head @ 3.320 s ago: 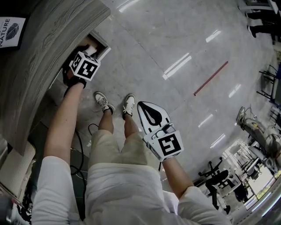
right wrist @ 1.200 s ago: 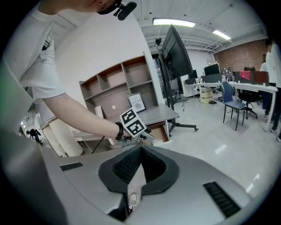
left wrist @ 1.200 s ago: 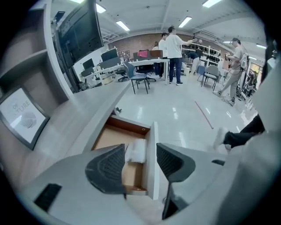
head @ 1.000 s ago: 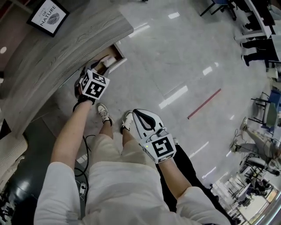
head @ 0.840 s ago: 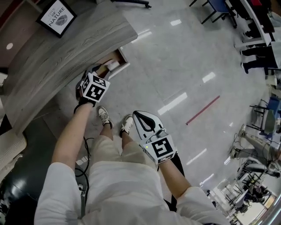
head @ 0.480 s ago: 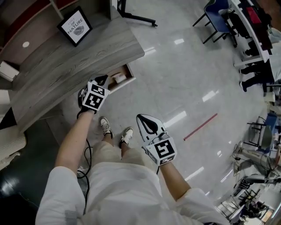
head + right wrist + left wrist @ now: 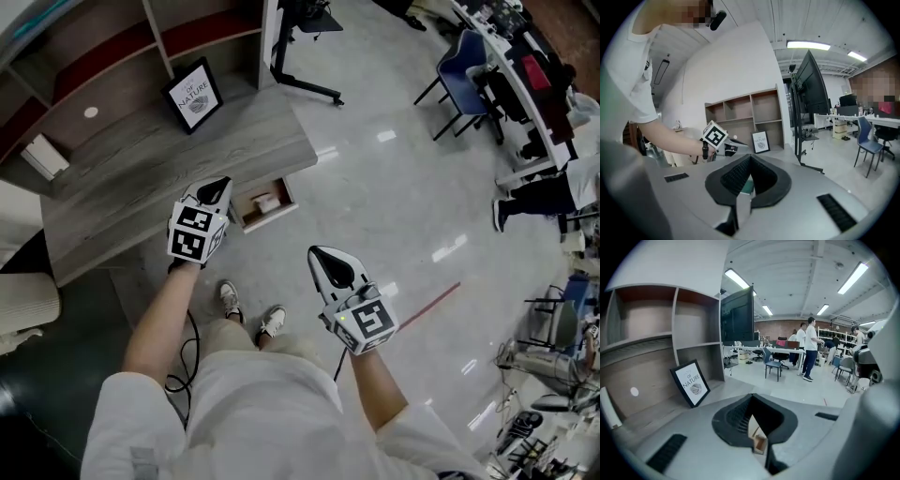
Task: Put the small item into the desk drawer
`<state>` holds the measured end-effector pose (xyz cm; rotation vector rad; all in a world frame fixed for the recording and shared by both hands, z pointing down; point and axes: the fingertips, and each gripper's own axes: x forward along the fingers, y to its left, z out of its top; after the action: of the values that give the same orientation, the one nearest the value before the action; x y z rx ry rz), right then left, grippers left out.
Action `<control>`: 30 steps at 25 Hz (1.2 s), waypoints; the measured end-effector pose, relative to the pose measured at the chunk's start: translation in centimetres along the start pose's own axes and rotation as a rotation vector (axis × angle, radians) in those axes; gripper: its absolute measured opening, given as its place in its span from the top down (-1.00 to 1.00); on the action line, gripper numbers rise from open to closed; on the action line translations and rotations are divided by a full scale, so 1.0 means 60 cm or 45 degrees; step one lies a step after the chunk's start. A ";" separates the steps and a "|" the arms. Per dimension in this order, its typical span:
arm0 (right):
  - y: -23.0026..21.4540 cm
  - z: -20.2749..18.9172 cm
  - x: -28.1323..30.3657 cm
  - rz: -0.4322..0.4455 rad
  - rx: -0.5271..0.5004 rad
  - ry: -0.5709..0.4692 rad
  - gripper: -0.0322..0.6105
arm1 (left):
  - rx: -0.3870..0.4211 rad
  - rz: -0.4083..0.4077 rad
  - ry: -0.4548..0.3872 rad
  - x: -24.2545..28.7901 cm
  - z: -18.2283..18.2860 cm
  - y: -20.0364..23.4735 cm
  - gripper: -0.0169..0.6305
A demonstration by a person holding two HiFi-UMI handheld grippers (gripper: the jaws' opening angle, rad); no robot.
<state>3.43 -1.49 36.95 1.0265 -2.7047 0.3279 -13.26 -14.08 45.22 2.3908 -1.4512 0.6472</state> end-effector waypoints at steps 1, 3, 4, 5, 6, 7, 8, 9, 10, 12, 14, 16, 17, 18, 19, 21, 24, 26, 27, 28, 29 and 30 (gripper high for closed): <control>-0.004 0.011 -0.002 -0.012 -0.005 -0.005 0.91 | -0.006 0.004 -0.029 -0.014 0.014 0.002 0.93; -0.011 0.034 -0.008 -0.030 -0.013 -0.028 0.91 | -0.004 0.009 -0.093 -0.043 0.043 0.006 0.93; -0.013 0.044 -0.009 -0.034 -0.016 -0.042 0.91 | 0.004 0.014 -0.131 -0.058 0.057 0.009 0.93; -0.015 0.054 -0.011 -0.038 -0.020 -0.055 0.91 | 0.014 0.022 -0.171 -0.075 0.071 0.014 0.93; -0.018 0.063 -0.011 -0.045 -0.025 -0.066 0.91 | 0.022 0.034 -0.214 -0.092 0.084 0.022 0.93; -0.021 0.070 -0.011 -0.054 -0.030 -0.074 0.91 | 0.026 0.050 -0.255 -0.110 0.098 0.030 0.93; -0.024 0.077 -0.011 -0.066 -0.036 -0.081 0.91 | 0.026 0.067 -0.294 -0.128 0.110 0.040 0.93; -0.028 0.083 -0.012 -0.077 -0.040 -0.090 0.91 | 0.023 0.083 -0.329 -0.145 0.121 0.048 0.93; -0.031 0.090 -0.013 -0.091 -0.042 -0.099 0.91 | 0.020 0.096 -0.359 -0.162 0.131 0.055 0.93; -0.041 0.105 -0.018 -0.122 -0.045 -0.117 0.91 | 0.023 0.111 -0.411 -0.190 0.150 0.064 0.93; -0.048 0.120 -0.023 -0.147 -0.048 -0.137 0.91 | 0.036 0.121 -0.457 -0.215 0.170 0.072 0.93; -0.051 0.132 -0.028 -0.169 -0.049 -0.155 0.91 | 0.050 0.139 -0.499 -0.237 0.188 0.080 0.93; -0.051 0.138 -0.031 -0.177 -0.050 -0.165 0.91 | 0.052 0.146 -0.521 -0.248 0.196 0.083 0.93; -0.051 0.144 -0.034 -0.181 -0.052 -0.179 0.91 | 0.052 0.151 -0.543 -0.258 0.204 0.086 0.93; -0.050 0.151 -0.037 -0.180 -0.057 -0.199 0.91 | 0.050 0.155 -0.563 -0.268 0.211 0.090 0.93; -0.046 0.166 -0.041 -0.167 -0.072 -0.239 0.91 | 0.050 0.161 -0.603 -0.287 0.226 0.097 0.93; -0.046 0.182 -0.046 -0.178 -0.101 -0.254 0.91 | 0.075 0.161 -0.655 -0.311 0.247 0.101 0.93; -0.049 0.190 -0.050 -0.207 -0.107 -0.260 0.91 | 0.082 0.156 -0.683 -0.323 0.256 0.103 0.93; -0.051 0.193 -0.052 -0.223 -0.105 -0.262 0.91 | 0.082 0.156 -0.694 -0.330 0.258 0.104 0.93; -0.053 0.194 -0.054 -0.240 -0.101 -0.262 0.91 | 0.085 0.158 -0.704 -0.336 0.259 0.105 0.93; -0.056 0.194 -0.056 -0.257 -0.096 -0.260 0.91 | 0.091 0.162 -0.712 -0.342 0.259 0.106 0.93; -0.058 0.194 -0.057 -0.274 -0.090 -0.257 0.91 | 0.097 0.169 -0.718 -0.347 0.258 0.108 0.93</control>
<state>6.70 -5.26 25.38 1.3811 -2.7192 0.0931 -23.67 -8.02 21.34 2.6868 -1.8331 0.0402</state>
